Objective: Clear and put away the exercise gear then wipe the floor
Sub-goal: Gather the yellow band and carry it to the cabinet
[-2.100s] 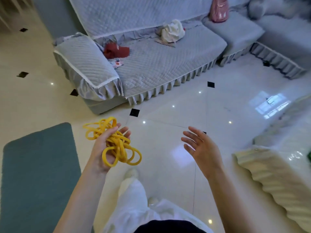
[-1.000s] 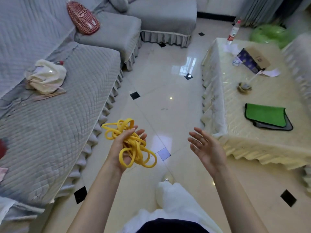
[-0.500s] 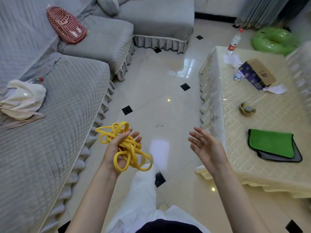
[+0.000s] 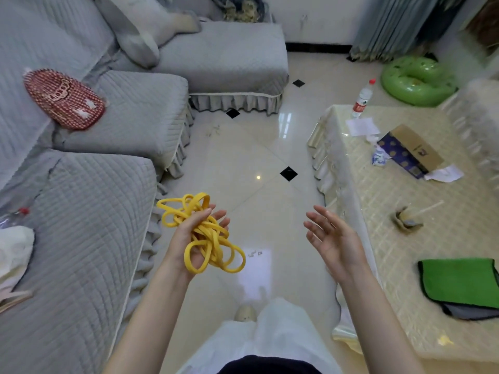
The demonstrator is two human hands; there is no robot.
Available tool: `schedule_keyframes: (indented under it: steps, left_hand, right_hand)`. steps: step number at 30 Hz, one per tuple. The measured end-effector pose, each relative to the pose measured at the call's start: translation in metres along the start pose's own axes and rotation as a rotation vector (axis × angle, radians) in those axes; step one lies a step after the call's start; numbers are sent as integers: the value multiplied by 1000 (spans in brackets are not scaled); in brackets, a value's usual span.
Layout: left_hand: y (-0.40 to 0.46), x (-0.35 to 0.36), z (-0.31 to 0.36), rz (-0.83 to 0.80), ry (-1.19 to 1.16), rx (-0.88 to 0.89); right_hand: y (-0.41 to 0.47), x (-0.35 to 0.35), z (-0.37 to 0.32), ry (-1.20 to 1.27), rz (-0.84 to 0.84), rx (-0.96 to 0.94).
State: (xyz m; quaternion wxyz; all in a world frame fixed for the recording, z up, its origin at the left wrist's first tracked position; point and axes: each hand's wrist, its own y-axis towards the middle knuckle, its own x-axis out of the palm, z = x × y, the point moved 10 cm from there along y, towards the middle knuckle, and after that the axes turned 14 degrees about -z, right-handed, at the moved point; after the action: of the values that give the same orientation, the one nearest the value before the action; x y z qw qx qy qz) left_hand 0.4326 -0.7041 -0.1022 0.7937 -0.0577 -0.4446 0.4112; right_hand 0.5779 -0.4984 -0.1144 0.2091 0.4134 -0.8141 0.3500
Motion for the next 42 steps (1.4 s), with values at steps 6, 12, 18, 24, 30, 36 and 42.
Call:
schedule_keyframes:
  steps: [6, 12, 18, 24, 30, 36, 42]
  left_hand:
    - [84, 10, 44, 23, -12, 1]
    - [195, 47, 74, 10, -8, -16]
    - [314, 116, 118, -117, 7, -29]
    - [400, 142, 165, -83, -15, 26]
    - [496, 152, 211, -47, 1, 27]
    - [616, 173, 268, -104, 70, -4]
    - [733, 223, 324, -192, 125, -79]
  right_hand:
    - [88, 5, -40, 3, 27, -19]
    - [198, 14, -94, -38, 7, -12]
    - [309, 25, -172, -59, -18, -13]
    - [396, 24, -233, -28, -2, -4]
    - [486, 27, -276, -22, 16, -12]
    - [596, 39, -319, 6, 57, -66]
    - [695, 61, -374, 62, 103, -144]
